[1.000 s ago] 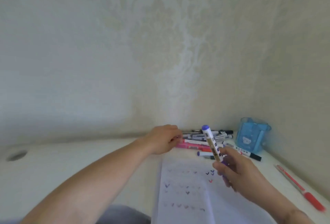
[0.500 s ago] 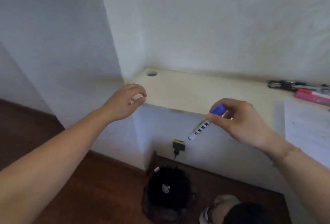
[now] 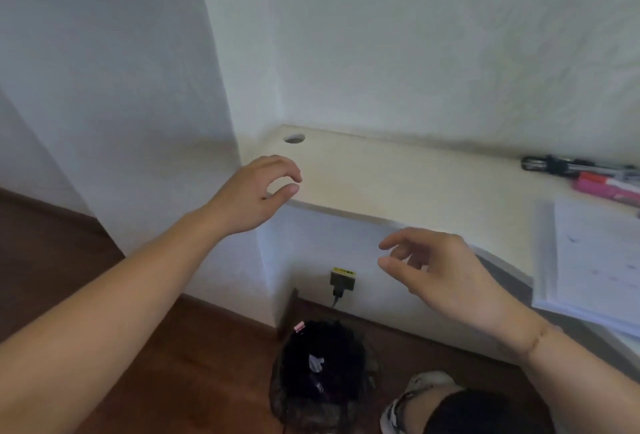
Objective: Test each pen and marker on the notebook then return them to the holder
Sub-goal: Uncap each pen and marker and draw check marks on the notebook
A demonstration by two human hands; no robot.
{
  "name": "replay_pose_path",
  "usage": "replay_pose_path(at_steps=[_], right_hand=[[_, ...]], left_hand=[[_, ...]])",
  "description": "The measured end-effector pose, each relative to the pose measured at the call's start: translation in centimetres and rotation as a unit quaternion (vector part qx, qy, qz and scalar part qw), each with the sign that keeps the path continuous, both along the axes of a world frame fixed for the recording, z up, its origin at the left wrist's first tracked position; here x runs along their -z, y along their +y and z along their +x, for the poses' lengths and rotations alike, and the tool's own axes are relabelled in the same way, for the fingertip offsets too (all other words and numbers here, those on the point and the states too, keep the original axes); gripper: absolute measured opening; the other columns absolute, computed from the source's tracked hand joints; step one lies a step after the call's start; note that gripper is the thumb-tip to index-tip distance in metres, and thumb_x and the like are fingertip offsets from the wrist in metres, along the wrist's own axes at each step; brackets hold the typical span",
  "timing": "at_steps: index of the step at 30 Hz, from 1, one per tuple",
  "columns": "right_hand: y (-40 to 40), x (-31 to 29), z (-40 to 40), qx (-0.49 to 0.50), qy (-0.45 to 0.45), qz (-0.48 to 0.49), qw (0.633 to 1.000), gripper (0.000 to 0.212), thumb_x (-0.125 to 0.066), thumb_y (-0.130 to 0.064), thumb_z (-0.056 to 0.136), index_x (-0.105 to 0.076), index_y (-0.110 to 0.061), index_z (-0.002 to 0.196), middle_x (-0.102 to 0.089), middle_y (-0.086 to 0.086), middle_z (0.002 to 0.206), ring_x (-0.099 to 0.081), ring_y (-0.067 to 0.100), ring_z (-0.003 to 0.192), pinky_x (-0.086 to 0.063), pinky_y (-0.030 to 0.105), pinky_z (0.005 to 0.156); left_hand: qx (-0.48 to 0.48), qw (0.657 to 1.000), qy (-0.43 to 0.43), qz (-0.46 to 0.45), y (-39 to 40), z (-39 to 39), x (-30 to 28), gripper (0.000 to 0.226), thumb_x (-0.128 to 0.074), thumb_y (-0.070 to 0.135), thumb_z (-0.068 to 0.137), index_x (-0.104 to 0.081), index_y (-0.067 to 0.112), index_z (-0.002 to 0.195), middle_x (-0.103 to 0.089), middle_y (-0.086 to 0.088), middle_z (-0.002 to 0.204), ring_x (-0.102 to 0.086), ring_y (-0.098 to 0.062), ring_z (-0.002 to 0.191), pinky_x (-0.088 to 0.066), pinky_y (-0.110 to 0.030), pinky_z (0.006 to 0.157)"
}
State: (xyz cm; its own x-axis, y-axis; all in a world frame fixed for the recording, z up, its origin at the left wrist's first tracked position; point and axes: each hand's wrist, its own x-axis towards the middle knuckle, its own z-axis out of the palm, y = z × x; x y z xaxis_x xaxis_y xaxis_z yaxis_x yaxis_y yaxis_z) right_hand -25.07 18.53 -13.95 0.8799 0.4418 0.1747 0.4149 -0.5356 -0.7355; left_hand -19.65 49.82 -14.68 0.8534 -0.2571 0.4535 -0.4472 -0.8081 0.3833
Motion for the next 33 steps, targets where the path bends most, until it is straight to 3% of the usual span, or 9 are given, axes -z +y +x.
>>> replay_pose_path(at_steps=[3, 6, 9, 14, 17, 21, 26, 30, 33], right_hand=[[-5.0, -5.5, -2.9, 0.034, -0.053, 0.143, 0.988, 0.015, -0.070, -0.043, 0.080, -0.071, -0.031, 0.088, -0.070, 0.000, 0.070, -0.056, 0.021, 0.053, -0.044, 0.037, 0.051], [-12.3, -8.8, -3.1, 0.141, -0.108, 0.172, 0.969, 0.020, -0.071, -0.044, 0.078, -0.071, -0.028, 0.090, -0.071, 0.005, 0.068, -0.055, 0.019, 0.046, -0.044, 0.022, 0.046], [-21.0, -8.1, -0.6, 0.300, -0.119, 0.122, 0.938, 0.008, -0.069, -0.031, 0.080, -0.072, -0.026, 0.085, -0.071, 0.002, 0.067, -0.054, 0.014, 0.043, -0.043, 0.013, 0.045], [-33.4, -3.0, 5.1, 0.485, -0.060, -0.128, 0.863, 0.018, -0.067, -0.015, 0.087, -0.068, -0.033, 0.086, -0.071, -0.004, 0.084, -0.065, 0.019, 0.067, -0.049, 0.029, 0.066], [-35.5, -1.6, 7.9, 0.498, -0.037, -0.293, 0.815, 0.029, -0.056, -0.018, 0.091, -0.065, -0.037, 0.112, -0.067, -0.001, 0.115, -0.062, 0.025, 0.098, -0.051, 0.033, 0.080], [-36.9, -0.9, 9.6, 0.476, -0.066, -0.368, 0.796, 0.031, -0.044, -0.025, 0.097, -0.056, -0.043, 0.119, -0.060, -0.014, 0.122, -0.054, 0.016, 0.108, -0.048, 0.030, 0.077], [-37.8, 0.0, 10.1, 0.450, -0.077, -0.392, 0.799, 0.025, -0.043, -0.038, 0.098, -0.051, -0.045, 0.120, -0.053, -0.020, 0.119, -0.044, 0.011, 0.107, -0.048, 0.028, 0.073], [-37.6, -0.3, 9.8, 0.443, -0.081, -0.384, 0.806, 0.017, -0.049, -0.036, 0.095, -0.052, -0.039, 0.112, -0.052, -0.019, 0.100, -0.042, 0.011, 0.101, -0.044, 0.029, 0.072], [-37.5, -1.1, 9.2, 0.442, -0.172, -0.339, 0.812, 0.015, -0.065, -0.025, 0.088, -0.064, -0.032, 0.101, -0.046, -0.019, 0.080, -0.045, 0.012, 0.086, -0.045, 0.032, 0.065]], left_hand=[[0.046, 0.999, -0.019, -0.002, -4.4, 2.5, -1.2, 0.025, -0.046, 0.041, 0.096, -0.062, 0.024, 0.106, -0.060, 0.013, 0.115, -0.054, -0.010, 0.114, -0.045, -0.038, 0.096], [0.115, 0.993, -0.039, -0.013, -10.6, 5.4, -2.8, 0.027, -0.046, 0.042, 0.095, -0.063, 0.025, 0.106, -0.061, 0.015, 0.114, -0.054, -0.008, 0.114, -0.045, -0.037, 0.096], [0.190, 0.979, -0.068, -0.036, -18.2, 7.7, -4.4, 0.024, -0.050, 0.039, 0.095, -0.065, 0.023, 0.105, -0.061, 0.016, 0.112, -0.055, -0.006, 0.114, -0.044, -0.033, 0.096], [0.313, 0.946, 0.000, -0.083, -32.6, 9.1, -5.5, 0.022, -0.054, 0.041, 0.094, -0.063, 0.027, 0.108, -0.062, 0.018, 0.107, -0.058, -0.006, 0.103, -0.048, -0.032, 0.088], [0.374, 0.924, 0.030, 0.072, -40.1, 9.5, -5.5, 0.025, -0.053, 0.047, 0.094, -0.058, 0.034, 0.114, -0.060, 0.020, 0.112, -0.054, 0.000, 0.099, -0.046, -0.027, 0.085], [0.356, 0.904, 0.006, 0.236, -45.8, 11.2, -3.8, 0.022, -0.048, 0.048, 0.093, -0.059, 0.029, 0.097, -0.064, 0.010, 0.096, -0.057, -0.014, 0.086, -0.049, -0.032, 0.071], [0.317, 0.938, -0.001, 0.140, -47.2, 11.4, -0.6, 0.017, -0.046, 0.044, 0.092, -0.048, 0.028, 0.085, -0.059, 0.010, 0.086, -0.050, -0.010, 0.078, -0.042, -0.028, 0.066], [0.312, 0.948, -0.021, 0.056, -47.0, 11.8, 0.6, 0.022, -0.053, 0.052, 0.085, -0.050, 0.036, 0.098, -0.041, 0.024, 0.090, -0.043, -0.002, 0.086, -0.037, -0.021, 0.069], [0.305, 0.951, -0.055, -0.013, -47.2, 13.1, 1.0, 0.037, -0.052, 0.057, 0.084, -0.052, 0.033, 0.113, -0.048, 0.022, 0.109, -0.049, -0.007, 0.104, -0.044, -0.024, 0.080]])
